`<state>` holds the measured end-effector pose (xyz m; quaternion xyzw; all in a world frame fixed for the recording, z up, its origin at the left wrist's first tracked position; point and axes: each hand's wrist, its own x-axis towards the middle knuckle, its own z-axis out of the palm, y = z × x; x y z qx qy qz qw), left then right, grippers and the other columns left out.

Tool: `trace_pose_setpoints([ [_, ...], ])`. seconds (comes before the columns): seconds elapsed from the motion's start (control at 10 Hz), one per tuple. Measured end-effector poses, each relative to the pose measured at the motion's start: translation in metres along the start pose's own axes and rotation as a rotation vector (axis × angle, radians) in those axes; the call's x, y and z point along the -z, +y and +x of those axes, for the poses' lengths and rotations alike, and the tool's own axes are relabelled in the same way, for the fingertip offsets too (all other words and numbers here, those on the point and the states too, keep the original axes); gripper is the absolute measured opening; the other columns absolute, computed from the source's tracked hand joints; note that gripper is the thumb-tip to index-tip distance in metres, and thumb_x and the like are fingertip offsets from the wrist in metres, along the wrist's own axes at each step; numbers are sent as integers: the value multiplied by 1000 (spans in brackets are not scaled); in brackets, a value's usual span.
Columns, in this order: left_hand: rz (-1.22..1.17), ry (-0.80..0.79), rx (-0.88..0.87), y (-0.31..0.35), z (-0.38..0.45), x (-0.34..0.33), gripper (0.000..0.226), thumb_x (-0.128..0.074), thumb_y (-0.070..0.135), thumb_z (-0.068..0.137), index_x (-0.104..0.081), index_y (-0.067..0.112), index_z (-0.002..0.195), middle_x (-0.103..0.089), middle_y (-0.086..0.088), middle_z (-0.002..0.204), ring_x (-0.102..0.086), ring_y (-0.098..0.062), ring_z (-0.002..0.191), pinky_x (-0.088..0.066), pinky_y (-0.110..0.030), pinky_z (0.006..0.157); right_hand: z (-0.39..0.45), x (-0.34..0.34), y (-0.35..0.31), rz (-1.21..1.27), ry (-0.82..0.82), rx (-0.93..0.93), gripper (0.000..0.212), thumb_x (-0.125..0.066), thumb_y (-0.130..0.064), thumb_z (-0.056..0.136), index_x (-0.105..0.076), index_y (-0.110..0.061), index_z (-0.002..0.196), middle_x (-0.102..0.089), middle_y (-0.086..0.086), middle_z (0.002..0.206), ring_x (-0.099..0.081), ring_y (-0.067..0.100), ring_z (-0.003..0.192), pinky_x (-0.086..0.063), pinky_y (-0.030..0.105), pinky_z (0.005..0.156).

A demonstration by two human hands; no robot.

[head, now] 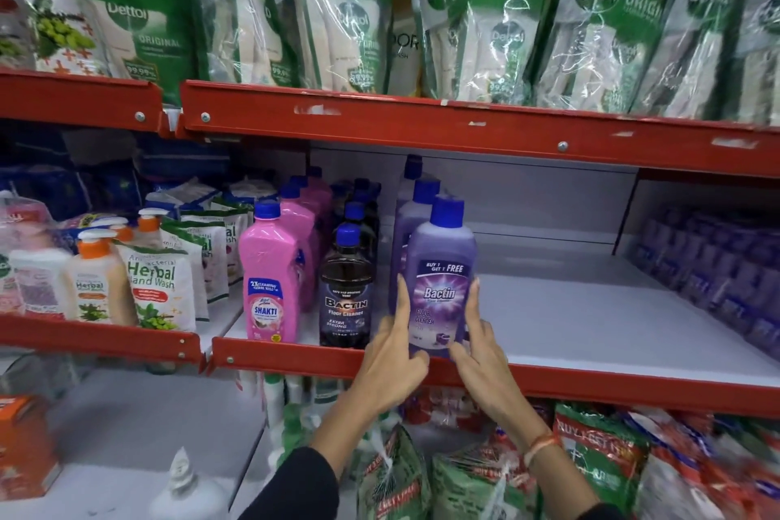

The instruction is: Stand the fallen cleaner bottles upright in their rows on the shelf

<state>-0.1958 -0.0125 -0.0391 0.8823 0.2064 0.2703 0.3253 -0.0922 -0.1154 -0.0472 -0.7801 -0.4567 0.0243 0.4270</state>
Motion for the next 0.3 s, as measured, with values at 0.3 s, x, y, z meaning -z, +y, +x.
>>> trace_pose_setpoints([
  [0.3, 60, 26, -31, 10, -26, 13, 89, -47, 23, 89, 23, 53, 136, -27, -8, 155, -43, -25, 130, -39, -43, 107, -11, 3, -11, -46, 119, 17, 71, -31, -48, 93, 23, -58, 138, -28, 1, 148, -35, 27, 138, -26, 57, 114],
])
